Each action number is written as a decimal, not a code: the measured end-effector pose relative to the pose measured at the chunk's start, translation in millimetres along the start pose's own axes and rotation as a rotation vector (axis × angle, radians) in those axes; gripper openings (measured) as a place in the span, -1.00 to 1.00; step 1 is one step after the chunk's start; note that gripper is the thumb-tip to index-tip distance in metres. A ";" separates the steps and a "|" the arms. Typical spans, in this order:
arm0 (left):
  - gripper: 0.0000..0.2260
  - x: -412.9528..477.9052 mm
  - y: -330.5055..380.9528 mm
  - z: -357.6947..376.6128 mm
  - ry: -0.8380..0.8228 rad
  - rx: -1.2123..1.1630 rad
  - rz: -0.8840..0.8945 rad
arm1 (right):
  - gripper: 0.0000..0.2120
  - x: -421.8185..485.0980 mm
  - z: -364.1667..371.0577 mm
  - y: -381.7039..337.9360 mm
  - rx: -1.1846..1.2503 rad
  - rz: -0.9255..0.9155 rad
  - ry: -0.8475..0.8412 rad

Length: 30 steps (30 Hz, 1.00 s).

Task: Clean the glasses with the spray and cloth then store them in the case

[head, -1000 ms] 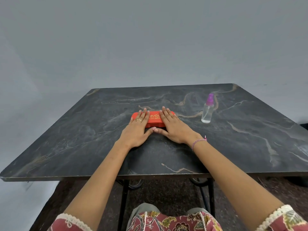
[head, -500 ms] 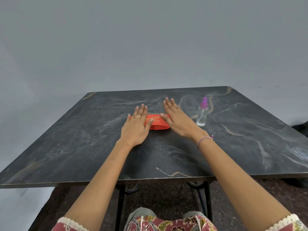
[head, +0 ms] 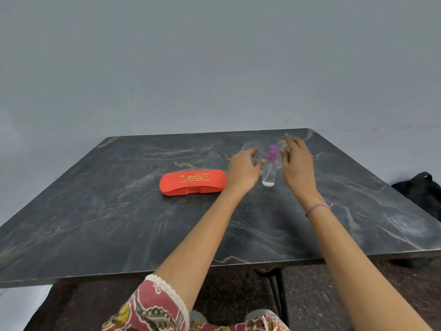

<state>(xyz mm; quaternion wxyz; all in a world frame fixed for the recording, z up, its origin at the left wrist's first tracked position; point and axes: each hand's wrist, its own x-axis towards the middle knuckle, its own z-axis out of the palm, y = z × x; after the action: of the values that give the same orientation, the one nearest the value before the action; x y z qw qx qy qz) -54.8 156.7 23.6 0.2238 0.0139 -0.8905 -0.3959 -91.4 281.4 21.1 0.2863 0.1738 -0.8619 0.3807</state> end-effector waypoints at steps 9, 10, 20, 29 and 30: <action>-0.76 8.8 7.7 20.4 -0.026 -0.099 -0.060 | -0.71 -9.3 5.4 11.7 0.146 0.193 -0.184; -0.77 9.0 6.1 18.9 -0.015 -0.100 -0.059 | -0.72 -8.8 6.4 9.8 0.150 0.195 -0.182; -0.73 4.1 -18.8 -7.6 0.043 -0.080 -0.087 | -0.70 -9.6 23.3 -12.3 0.178 0.132 -0.253; -0.60 -3.7 -19.4 -12.8 0.004 0.011 -0.065 | -0.55 -11.2 20.0 -10.7 0.079 0.145 -0.320; -0.60 -2.9 -22.7 -16.2 0.021 0.021 -0.054 | -0.52 -8.6 18.9 -8.7 0.074 0.140 -0.326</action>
<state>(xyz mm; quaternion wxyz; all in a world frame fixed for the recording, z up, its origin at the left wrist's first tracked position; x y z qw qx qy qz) -49.0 130.4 15.8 0.2223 0.0442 -0.8914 -0.3924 -87.1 262.2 10.2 0.1090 0.1832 -0.8922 0.3982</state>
